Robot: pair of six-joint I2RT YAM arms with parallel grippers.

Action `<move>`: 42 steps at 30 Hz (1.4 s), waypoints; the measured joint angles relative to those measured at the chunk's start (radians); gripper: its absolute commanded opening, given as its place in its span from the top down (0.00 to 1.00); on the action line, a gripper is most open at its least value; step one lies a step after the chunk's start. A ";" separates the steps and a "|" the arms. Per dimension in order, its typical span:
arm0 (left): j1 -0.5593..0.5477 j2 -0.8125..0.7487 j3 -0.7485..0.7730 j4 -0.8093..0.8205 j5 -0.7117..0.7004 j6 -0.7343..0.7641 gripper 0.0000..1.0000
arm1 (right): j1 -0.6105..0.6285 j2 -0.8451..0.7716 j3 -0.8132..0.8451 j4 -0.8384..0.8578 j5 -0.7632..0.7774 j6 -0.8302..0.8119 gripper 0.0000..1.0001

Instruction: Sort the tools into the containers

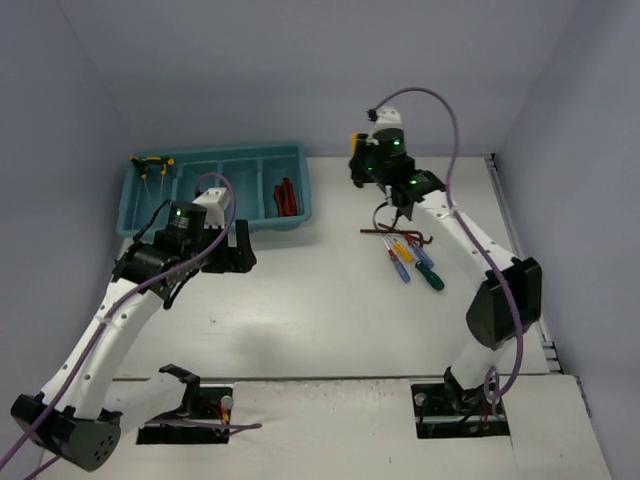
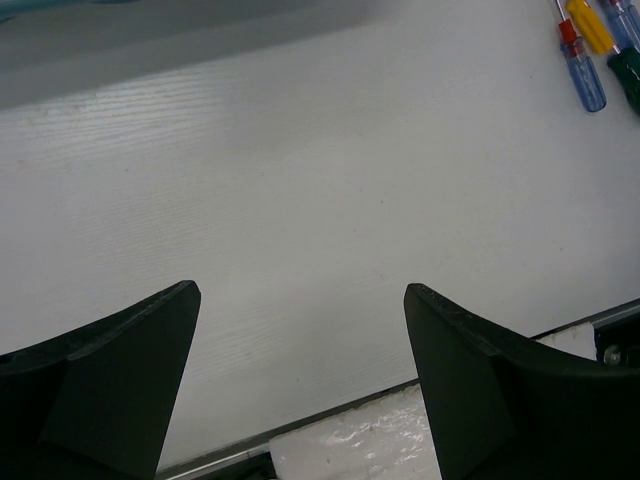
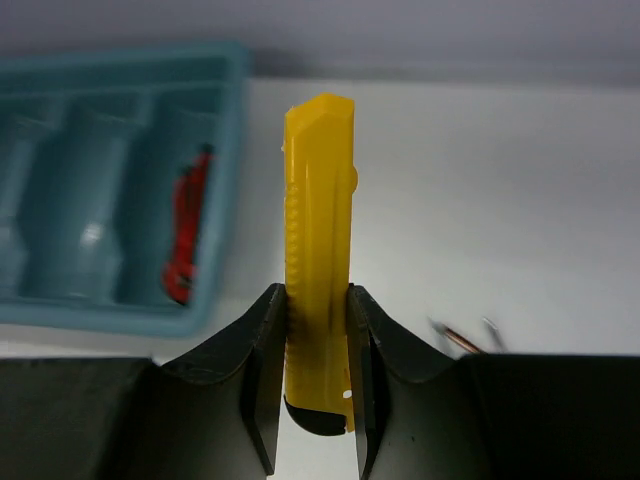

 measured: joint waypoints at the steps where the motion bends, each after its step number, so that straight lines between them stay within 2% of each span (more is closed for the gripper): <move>1: 0.000 -0.011 -0.008 0.000 -0.007 0.000 0.19 | 0.035 0.044 0.058 0.020 -0.006 0.007 1.00; 4: 0.000 -0.052 -0.035 0.000 -0.024 -0.004 0.18 | 0.115 0.210 0.239 0.006 -0.022 0.033 1.00; 9: 0.000 -0.109 -0.062 -0.020 -0.044 -0.013 0.18 | 0.178 0.512 0.488 0.033 -0.037 0.069 1.00; 11: 0.000 -0.124 -0.063 -0.027 -0.048 -0.017 0.18 | 0.192 0.609 0.557 0.025 -0.039 0.077 0.92; 17: 0.000 -0.161 -0.074 -0.043 -0.064 -0.028 0.18 | 0.204 0.837 0.756 0.027 -0.040 0.115 0.50; 22: 0.000 -0.155 -0.074 -0.060 -0.069 -0.030 0.18 | 0.201 0.848 0.756 0.026 -0.038 0.107 0.44; 27: 0.000 -0.104 -0.067 -0.063 -0.064 -0.033 0.19 | 0.198 0.630 0.498 0.024 -0.002 0.033 0.49; 31: -0.004 -0.041 -0.030 -0.069 -0.053 -0.036 0.19 | 0.170 0.319 0.175 0.054 0.004 -0.016 0.54; 36: -0.011 0.007 0.035 -0.054 -0.036 -0.040 0.18 | 0.045 -0.080 -0.260 0.071 0.004 -0.031 0.54; 39: -0.019 0.027 0.056 -0.026 -0.020 -0.058 0.18 | -0.021 -0.214 -0.482 0.064 0.007 -0.028 0.52; 42: -0.030 0.056 0.057 0.013 0.001 -0.082 0.18 | -0.027 -0.268 -0.666 0.023 -0.003 -0.019 0.51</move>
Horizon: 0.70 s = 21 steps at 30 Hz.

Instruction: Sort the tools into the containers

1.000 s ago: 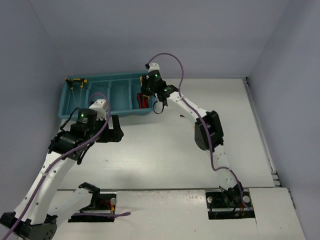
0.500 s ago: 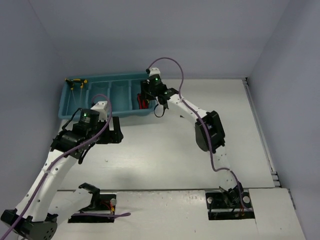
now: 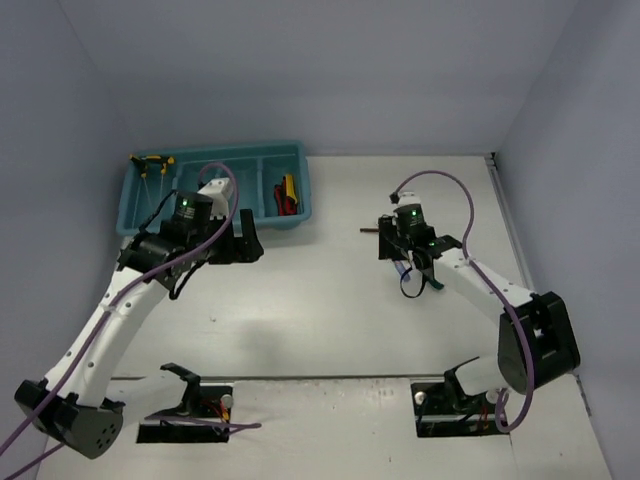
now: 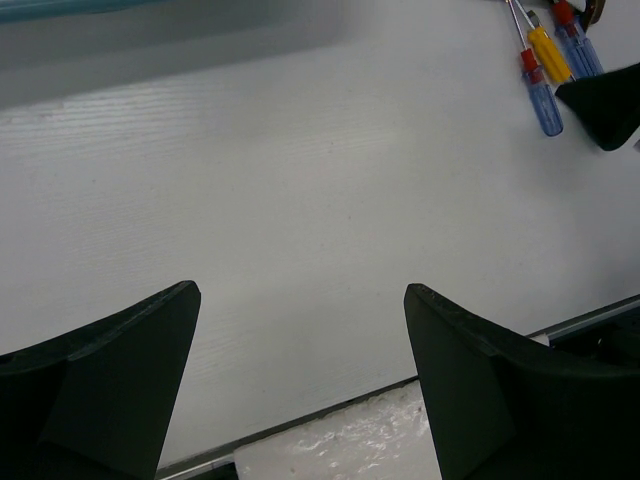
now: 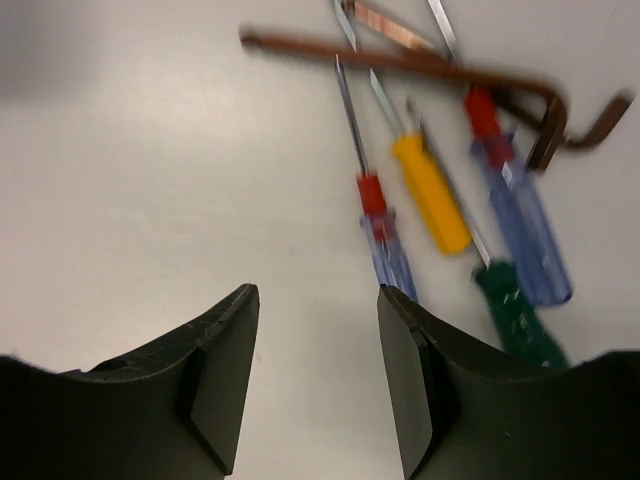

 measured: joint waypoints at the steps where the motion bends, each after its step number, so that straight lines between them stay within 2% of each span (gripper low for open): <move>1: -0.004 0.011 0.000 0.010 0.006 -0.008 0.18 | 0.001 -0.002 -0.043 -0.016 -0.006 0.005 0.51; 6: -0.031 0.058 0.000 0.060 0.015 -0.049 0.18 | 0.006 -0.001 -0.146 -0.058 -0.011 0.047 0.52; 16: -0.060 0.068 0.000 0.094 0.014 -0.085 0.18 | 0.005 0.003 -0.145 -0.051 0.053 0.079 0.52; 21: -0.061 0.065 -0.005 0.095 0.009 -0.086 0.18 | 0.002 0.096 -0.081 -0.044 0.068 0.075 0.50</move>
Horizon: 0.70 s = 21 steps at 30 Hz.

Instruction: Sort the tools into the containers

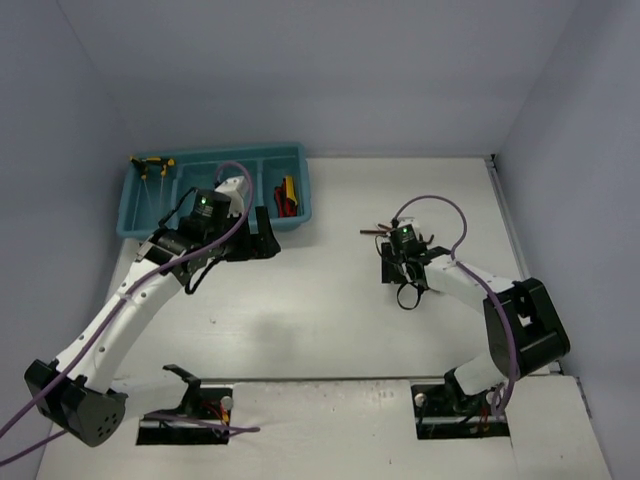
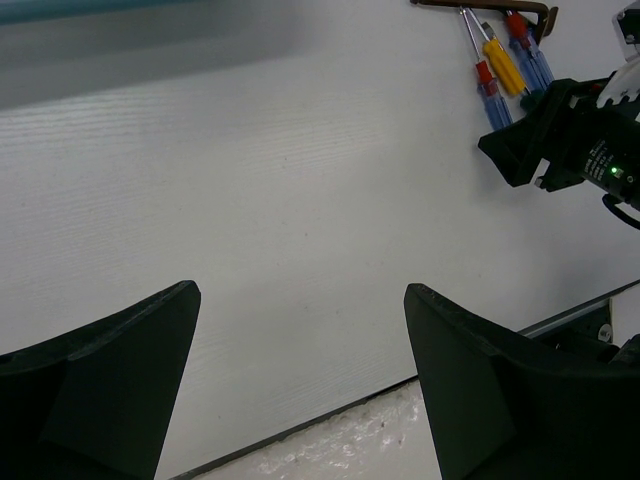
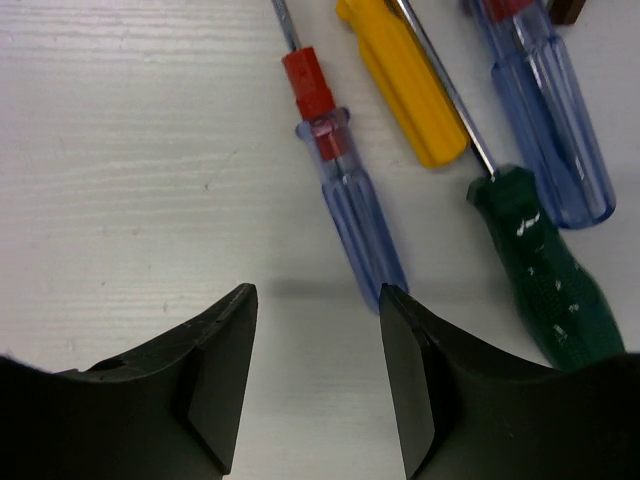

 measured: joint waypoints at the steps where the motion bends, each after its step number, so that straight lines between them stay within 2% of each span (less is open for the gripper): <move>1: 0.000 -0.001 -0.001 0.000 -0.001 0.000 0.18 | -0.002 0.019 0.016 0.003 0.004 -0.003 0.50; 15: 0.000 -0.029 -0.016 0.000 -0.004 0.001 0.18 | -0.022 0.088 0.072 0.006 0.049 -0.033 0.51; 20: 0.000 -0.029 -0.016 0.000 -0.004 0.001 0.18 | -0.036 0.127 0.080 -0.006 0.051 -0.047 0.57; 21: 0.000 -0.029 -0.016 0.000 -0.004 0.001 0.18 | -0.039 0.130 0.082 -0.006 0.049 -0.050 0.64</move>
